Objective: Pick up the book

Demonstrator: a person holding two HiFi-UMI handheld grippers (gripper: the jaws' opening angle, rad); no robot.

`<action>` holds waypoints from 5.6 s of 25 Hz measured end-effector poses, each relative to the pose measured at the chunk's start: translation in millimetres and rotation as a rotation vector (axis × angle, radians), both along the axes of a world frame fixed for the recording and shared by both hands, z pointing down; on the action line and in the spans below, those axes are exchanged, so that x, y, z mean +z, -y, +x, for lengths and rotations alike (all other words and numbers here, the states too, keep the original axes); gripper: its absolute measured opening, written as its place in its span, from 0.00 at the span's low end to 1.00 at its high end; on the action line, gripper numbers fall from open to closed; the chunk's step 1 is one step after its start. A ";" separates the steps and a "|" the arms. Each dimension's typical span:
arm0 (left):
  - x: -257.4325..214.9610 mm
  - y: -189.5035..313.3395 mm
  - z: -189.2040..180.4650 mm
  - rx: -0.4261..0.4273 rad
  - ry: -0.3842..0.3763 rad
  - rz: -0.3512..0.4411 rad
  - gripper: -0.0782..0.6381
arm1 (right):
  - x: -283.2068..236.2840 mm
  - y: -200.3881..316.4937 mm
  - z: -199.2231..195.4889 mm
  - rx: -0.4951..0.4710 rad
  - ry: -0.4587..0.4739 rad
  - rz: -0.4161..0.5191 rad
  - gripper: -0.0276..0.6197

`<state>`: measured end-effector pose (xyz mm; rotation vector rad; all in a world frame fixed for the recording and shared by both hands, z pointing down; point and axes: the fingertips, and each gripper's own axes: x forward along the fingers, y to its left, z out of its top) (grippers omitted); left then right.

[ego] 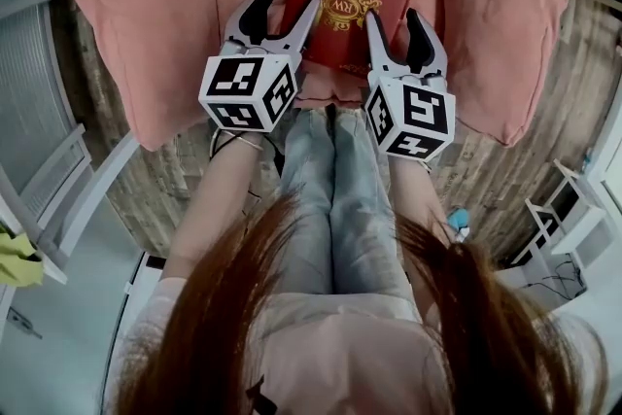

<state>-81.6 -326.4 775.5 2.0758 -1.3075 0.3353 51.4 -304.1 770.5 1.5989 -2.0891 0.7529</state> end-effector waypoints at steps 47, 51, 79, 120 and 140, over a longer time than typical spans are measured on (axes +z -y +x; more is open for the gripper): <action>18.6 -3.2 17.2 -0.138 -0.058 -0.192 0.41 | 15.0 15.1 8.0 0.101 0.082 -0.049 0.47; -6.8 -4.2 10.0 -0.169 -0.061 -0.162 0.41 | -8.6 17.6 1.4 0.070 0.095 -0.019 0.47; -244.4 -3.1 -2.5 -0.217 0.004 0.047 0.41 | -244.3 22.3 -12.1 0.028 0.088 0.179 0.47; -497.8 6.9 5.8 -0.226 -0.014 0.395 0.41 | -496.4 32.6 -3.8 0.002 0.120 0.529 0.47; -496.7 -19.9 25.9 -0.278 -0.011 0.435 0.41 | -496.4 11.8 16.1 -0.050 0.130 0.566 0.47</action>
